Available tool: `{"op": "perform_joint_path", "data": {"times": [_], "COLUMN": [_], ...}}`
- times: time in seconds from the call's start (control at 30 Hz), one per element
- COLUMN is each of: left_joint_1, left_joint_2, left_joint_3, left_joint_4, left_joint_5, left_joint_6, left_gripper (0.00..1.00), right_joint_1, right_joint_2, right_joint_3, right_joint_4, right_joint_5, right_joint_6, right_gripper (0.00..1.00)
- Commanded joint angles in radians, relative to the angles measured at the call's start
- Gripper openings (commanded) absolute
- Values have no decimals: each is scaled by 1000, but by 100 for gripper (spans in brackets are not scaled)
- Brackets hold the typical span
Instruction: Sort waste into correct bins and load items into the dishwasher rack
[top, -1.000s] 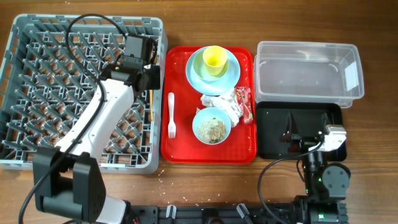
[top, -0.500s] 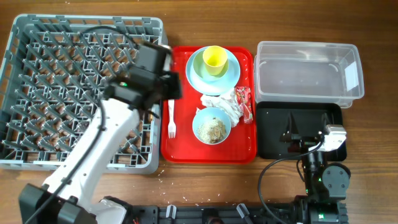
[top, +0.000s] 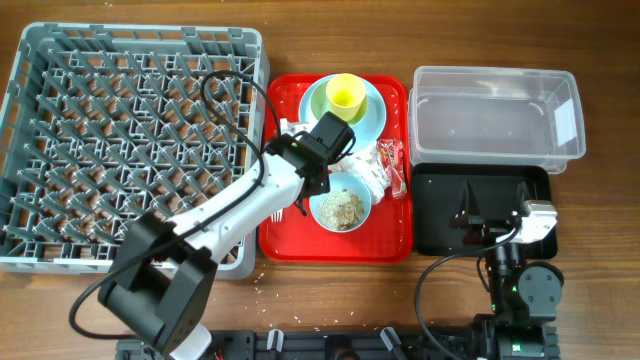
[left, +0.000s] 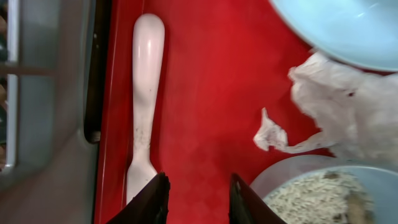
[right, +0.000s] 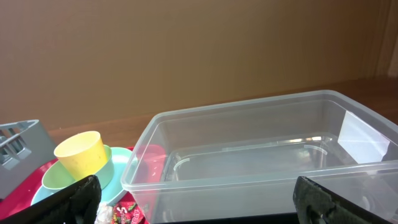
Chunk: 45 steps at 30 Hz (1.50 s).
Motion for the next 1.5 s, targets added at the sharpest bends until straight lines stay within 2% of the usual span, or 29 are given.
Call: {"op": "perform_joint_path", "data": {"times": [0.0,0.27,0.53,0.77,0.87,1.0,1.27,1.47], "left_joint_1": [16,122,123,122,108,77,70,70], "left_joint_2": [50,80,80,80,80,79,76,-39], "left_joint_3": [-8,-40,-166,-170,-170,-170,-164,-102], "left_joint_4": [-8,-3,145,152,170,195,203,160], "left_joint_5": [-37,-35,18,36,51,17,0,-17], "left_joint_6": [-17,-17,-17,-17,-17,-18,-16,39], "left_gripper": [35,34,31,27,22,4,4,4], "right_joint_1": [-3,-3,-3,-3,-3,-3,-3,-3], "right_joint_2": [-3,-3,-3,-3,-3,-3,-3,-3], "right_joint_3": [0,0,0,0,0,0,0,0], "right_joint_4": [3,3,3,3,3,3,3,3], "right_joint_5": [-5,-5,-5,-5,-5,-5,-5,-5], "right_joint_6": [-14,-14,-14,-14,-14,-15,-14,-14], "right_gripper": [100,100,100,100,100,100,100,100]}}
